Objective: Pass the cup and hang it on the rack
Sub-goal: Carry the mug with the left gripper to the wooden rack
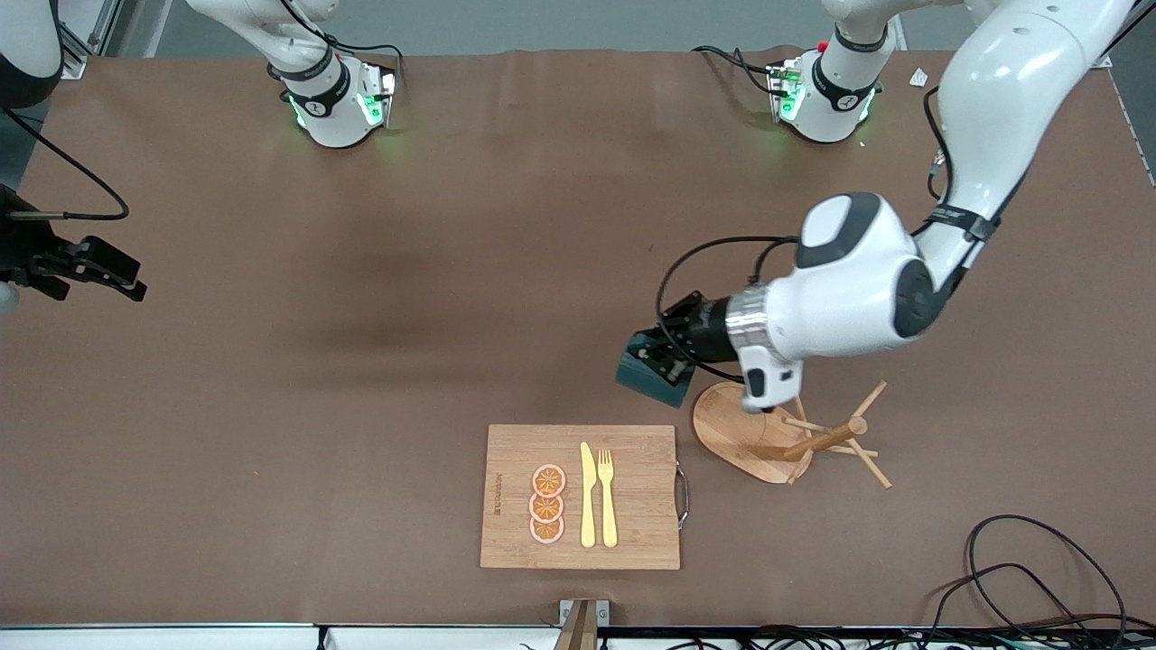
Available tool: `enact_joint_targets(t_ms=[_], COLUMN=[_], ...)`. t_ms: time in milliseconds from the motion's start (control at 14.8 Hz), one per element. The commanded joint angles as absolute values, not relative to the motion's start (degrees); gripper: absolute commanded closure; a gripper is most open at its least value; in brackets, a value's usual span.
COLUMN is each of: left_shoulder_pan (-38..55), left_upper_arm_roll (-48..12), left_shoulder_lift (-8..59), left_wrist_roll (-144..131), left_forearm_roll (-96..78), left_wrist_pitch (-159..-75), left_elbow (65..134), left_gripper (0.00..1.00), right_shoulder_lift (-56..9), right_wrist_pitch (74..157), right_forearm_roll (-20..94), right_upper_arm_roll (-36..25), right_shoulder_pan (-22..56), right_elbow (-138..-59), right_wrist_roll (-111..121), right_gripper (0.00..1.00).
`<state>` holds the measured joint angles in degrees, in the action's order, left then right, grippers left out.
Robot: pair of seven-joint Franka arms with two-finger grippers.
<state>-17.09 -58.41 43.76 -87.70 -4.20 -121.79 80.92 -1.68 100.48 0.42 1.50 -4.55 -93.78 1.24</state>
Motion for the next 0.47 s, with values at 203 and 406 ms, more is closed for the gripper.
enact_joint_targets(t_ms=[203,406], left_shoulder_pan=[-24.07,-25.92], left_upper_arm_roll=[-61.17,-61.17], left_shoulder_lift=[44.12,44.38], left_wrist_roll=[-78.32,-76.12], left_forearm_roll=[-13.7,-14.06], left_wrist_pitch=[-121.64,-121.12], left_elbow=[81.12,81.12], left_gripper=[0.93,0.93], right_shoulder_lift=[-0.7,-0.7], right_wrist_pitch=[100.11,100.11], right_forearm_roll=[1.05,1.05], right_upper_arm_roll=[1.41,1.41], right_shoulder_pan=[-4.57,-4.66], right_elbow=[-94.31,-94.31], right_wrist_roll=[1.14,1.14], right_gripper=[0.0,0.0])
